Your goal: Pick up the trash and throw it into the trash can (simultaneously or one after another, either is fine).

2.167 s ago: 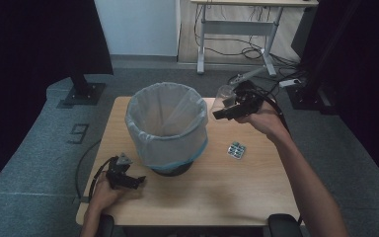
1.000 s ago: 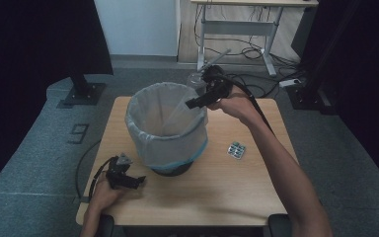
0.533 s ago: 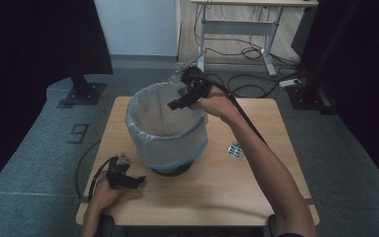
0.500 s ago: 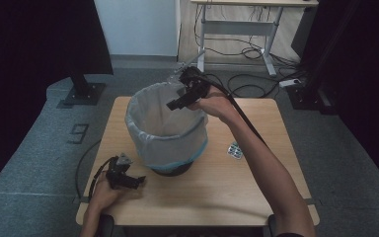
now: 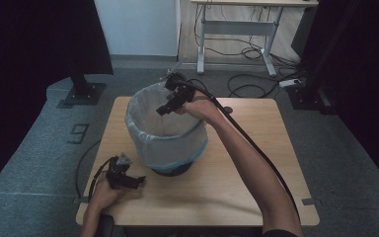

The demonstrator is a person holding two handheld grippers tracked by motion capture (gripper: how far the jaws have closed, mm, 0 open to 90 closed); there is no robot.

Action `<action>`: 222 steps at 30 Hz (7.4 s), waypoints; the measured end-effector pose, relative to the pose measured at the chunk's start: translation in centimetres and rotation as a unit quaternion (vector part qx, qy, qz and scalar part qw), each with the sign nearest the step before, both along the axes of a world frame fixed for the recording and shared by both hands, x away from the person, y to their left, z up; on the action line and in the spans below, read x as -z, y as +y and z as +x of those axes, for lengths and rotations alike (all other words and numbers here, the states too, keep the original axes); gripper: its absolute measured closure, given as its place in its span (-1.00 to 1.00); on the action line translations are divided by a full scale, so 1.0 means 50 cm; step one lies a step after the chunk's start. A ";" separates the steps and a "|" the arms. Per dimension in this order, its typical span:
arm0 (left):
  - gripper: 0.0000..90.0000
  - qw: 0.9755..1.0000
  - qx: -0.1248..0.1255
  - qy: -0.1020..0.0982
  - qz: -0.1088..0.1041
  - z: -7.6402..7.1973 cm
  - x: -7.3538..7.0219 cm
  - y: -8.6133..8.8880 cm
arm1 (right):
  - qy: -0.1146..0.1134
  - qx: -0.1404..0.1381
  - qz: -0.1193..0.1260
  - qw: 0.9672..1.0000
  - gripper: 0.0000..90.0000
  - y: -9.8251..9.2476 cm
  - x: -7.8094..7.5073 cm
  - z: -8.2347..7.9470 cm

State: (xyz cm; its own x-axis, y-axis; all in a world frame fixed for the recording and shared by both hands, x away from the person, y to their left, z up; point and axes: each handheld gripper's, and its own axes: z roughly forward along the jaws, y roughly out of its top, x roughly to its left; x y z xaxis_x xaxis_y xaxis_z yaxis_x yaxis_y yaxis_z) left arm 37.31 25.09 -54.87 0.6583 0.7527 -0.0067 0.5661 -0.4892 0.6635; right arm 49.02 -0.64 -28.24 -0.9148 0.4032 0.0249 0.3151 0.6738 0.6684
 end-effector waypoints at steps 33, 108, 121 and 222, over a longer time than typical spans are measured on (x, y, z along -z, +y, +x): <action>-1.00 1.000 0.000 0.000 0.000 0.000 0.000 0.000 | -0.019 0.014 -0.006 1.000 -1.00 -0.060 -0.024 -0.023; -1.00 1.000 0.000 0.000 0.000 0.000 0.000 0.000 | -0.065 0.200 0.025 0.977 -1.00 -0.455 0.154 -0.048; -1.00 1.000 0.000 0.001 0.000 0.000 0.000 0.000 | -0.057 0.223 0.023 0.973 -1.00 -0.482 0.239 -0.054; -1.00 1.000 0.001 0.002 0.001 0.000 -0.001 0.000 | 0.023 0.166 -0.022 0.986 0.22 -0.450 0.355 -0.077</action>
